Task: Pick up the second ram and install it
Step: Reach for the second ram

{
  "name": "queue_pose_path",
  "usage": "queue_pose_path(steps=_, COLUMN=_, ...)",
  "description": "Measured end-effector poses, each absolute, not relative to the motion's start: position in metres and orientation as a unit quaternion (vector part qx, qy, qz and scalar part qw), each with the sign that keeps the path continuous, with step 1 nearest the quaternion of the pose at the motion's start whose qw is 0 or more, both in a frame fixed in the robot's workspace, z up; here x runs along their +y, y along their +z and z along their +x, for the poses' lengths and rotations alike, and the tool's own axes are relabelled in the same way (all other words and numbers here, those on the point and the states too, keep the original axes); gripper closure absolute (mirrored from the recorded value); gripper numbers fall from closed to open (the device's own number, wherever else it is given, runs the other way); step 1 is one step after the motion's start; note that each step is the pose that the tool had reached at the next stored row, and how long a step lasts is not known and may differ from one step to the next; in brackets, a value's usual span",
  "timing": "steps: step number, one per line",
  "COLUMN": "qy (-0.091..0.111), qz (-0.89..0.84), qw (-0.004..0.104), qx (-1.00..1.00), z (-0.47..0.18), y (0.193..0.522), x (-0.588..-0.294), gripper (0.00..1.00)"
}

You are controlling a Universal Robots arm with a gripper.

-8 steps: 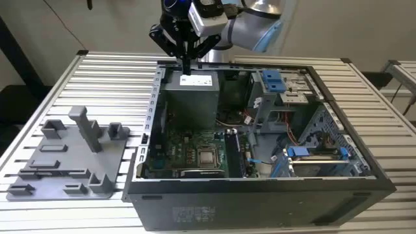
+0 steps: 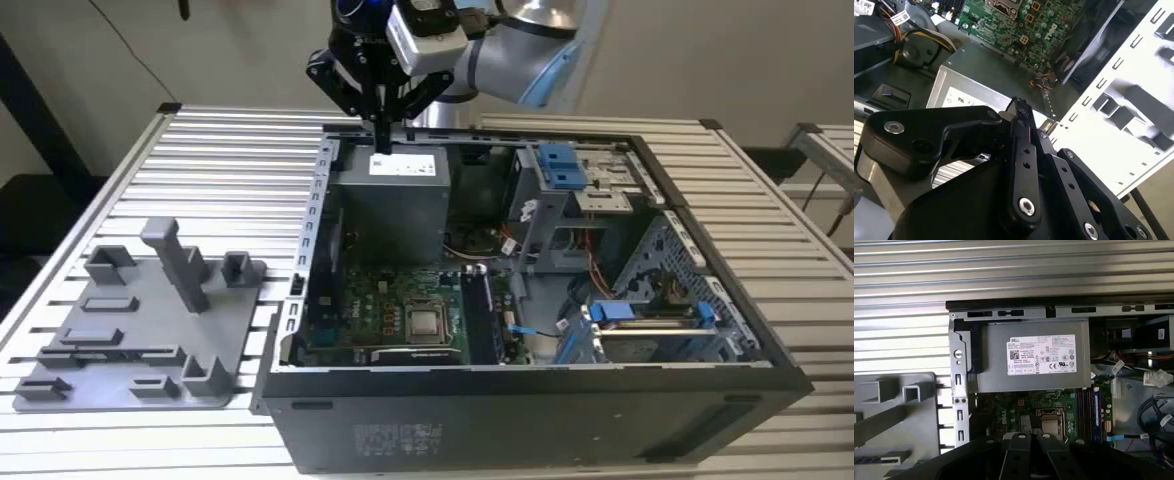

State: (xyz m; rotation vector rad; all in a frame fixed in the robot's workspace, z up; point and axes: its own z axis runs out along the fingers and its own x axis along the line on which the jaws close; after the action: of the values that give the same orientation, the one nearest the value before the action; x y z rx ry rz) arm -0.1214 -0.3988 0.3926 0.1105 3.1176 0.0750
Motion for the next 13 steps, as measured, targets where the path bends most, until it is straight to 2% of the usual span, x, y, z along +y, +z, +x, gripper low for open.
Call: queue_pose_path(steps=13, qy=0.024, qz=0.035, qw=0.011, qx=0.999, z=-0.139, y=0.392, x=-0.399, gripper=0.89)
